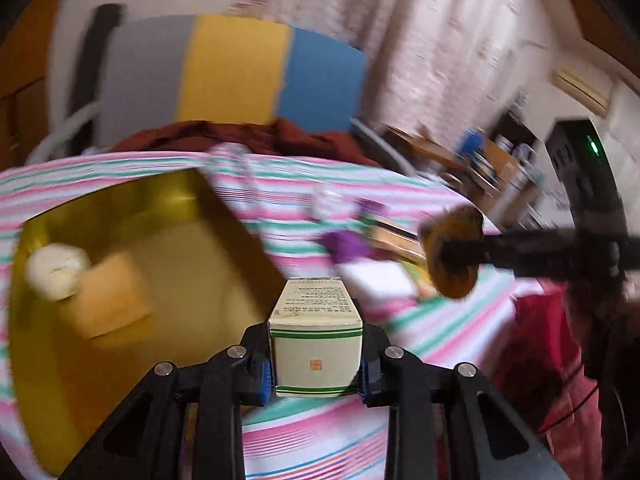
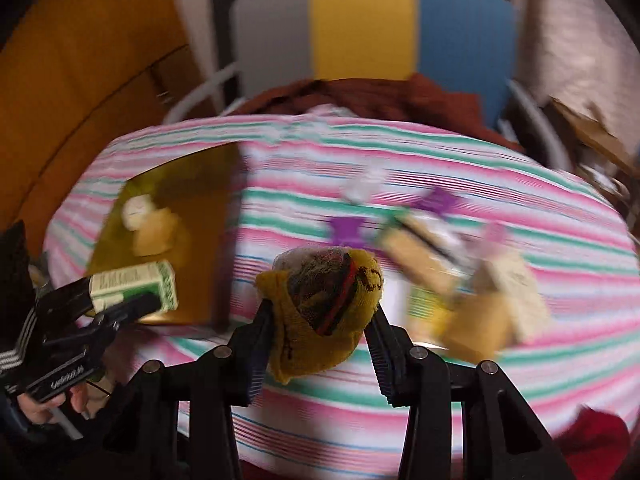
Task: Organize objects
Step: 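Place the green-white box and yellow sock into the gold tray with both grippers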
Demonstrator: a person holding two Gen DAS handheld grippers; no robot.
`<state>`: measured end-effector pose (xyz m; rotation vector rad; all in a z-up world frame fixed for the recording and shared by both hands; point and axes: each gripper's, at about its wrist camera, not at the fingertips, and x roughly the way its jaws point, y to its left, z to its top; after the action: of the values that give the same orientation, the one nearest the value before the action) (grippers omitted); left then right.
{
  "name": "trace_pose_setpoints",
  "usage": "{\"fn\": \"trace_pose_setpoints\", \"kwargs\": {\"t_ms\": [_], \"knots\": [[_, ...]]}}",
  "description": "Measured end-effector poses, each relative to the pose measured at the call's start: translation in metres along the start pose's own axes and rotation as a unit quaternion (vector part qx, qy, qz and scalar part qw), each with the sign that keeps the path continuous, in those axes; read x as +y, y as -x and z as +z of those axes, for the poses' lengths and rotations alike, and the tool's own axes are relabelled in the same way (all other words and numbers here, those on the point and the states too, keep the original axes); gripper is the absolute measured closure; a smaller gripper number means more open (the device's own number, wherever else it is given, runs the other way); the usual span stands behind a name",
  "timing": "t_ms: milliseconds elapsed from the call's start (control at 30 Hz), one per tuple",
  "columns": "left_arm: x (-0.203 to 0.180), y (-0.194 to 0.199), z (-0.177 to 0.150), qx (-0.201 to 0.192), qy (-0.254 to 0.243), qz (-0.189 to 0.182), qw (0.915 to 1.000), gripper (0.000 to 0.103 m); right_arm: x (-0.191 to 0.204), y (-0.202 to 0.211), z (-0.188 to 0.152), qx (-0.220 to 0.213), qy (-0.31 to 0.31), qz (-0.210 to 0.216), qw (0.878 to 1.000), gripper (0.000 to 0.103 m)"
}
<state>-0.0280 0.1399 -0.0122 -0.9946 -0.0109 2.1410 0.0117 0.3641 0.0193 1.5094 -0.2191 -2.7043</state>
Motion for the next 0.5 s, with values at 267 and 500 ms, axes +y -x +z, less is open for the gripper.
{"fn": "trace_pose_setpoints", "kwargs": {"t_ms": [267, 500], "knots": [[0.107, 0.044, -0.008, -0.026, 0.105, 0.149, 0.9829, 0.061, 0.106, -0.057, 0.022, 0.031, 0.047, 0.106, 0.993, 0.032], [0.145, 0.062, -0.026, -0.031, 0.156, 0.205, 0.9658, 0.051, 0.144, -0.074, 0.014, 0.041, 0.07, 0.106, 0.991, 0.022]]}}
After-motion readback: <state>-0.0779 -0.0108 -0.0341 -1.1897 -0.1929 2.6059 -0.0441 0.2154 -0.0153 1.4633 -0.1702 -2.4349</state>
